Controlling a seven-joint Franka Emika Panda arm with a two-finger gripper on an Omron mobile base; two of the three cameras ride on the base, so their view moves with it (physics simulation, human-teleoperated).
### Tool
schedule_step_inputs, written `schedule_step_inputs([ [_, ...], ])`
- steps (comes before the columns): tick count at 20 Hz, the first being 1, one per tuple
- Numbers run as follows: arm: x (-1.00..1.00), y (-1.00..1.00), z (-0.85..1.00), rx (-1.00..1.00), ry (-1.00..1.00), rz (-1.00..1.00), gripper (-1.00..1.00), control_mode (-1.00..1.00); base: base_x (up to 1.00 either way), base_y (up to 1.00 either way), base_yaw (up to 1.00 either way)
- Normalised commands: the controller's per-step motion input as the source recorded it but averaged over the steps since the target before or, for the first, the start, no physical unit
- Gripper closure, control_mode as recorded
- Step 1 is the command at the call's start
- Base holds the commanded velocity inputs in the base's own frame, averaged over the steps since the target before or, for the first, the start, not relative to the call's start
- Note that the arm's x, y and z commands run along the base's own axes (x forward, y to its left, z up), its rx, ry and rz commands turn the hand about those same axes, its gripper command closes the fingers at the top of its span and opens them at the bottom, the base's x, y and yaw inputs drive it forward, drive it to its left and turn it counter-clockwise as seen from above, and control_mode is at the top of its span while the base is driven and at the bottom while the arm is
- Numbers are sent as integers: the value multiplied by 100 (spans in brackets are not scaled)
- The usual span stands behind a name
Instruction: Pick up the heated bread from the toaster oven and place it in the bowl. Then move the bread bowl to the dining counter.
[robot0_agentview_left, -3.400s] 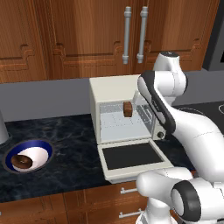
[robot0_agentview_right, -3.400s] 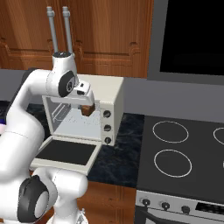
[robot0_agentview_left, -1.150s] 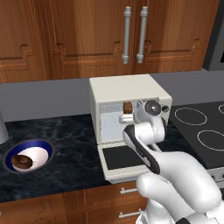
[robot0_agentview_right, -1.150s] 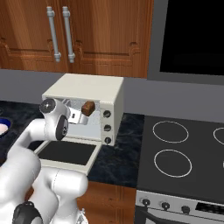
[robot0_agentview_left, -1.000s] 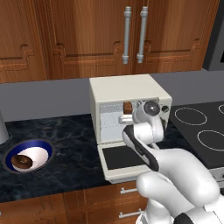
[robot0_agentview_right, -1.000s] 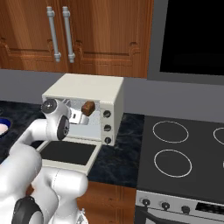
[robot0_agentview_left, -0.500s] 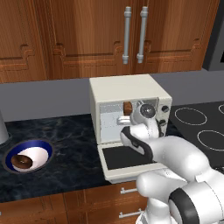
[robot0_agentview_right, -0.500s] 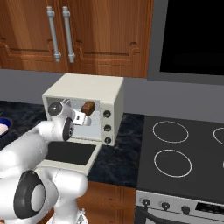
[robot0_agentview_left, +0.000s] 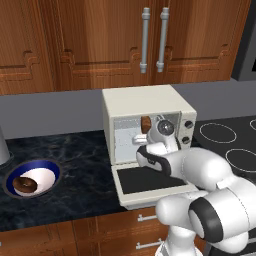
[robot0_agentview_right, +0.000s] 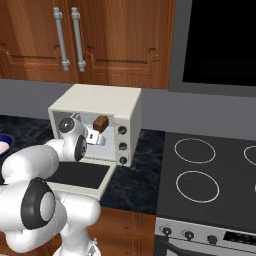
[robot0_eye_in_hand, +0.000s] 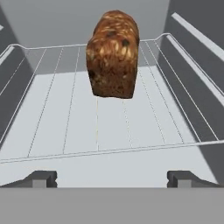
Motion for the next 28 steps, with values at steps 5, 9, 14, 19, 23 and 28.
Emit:
schedule_step_inputs([
  [5, 0, 4, -15, 0, 12, 0, -100, -100, 0, 0, 0],
  [9, 0, 2, 1, 0, 6, 0, -100, -100, 0, 0, 0],
  [14, -1, 10, 16, 0, -7, 0, -100, -100, 0, 0, 0],
  [19, 0, 4, 16, 0, -14, 0, -100, -100, 0, 0, 0],
  [23, 8, 0, 8, 0, -14, 0, -100, -100, 0, 0, 0],
  [28, 43, 0, -1, 0, -4, 0, -100, -100, 0, 0, 0],
])
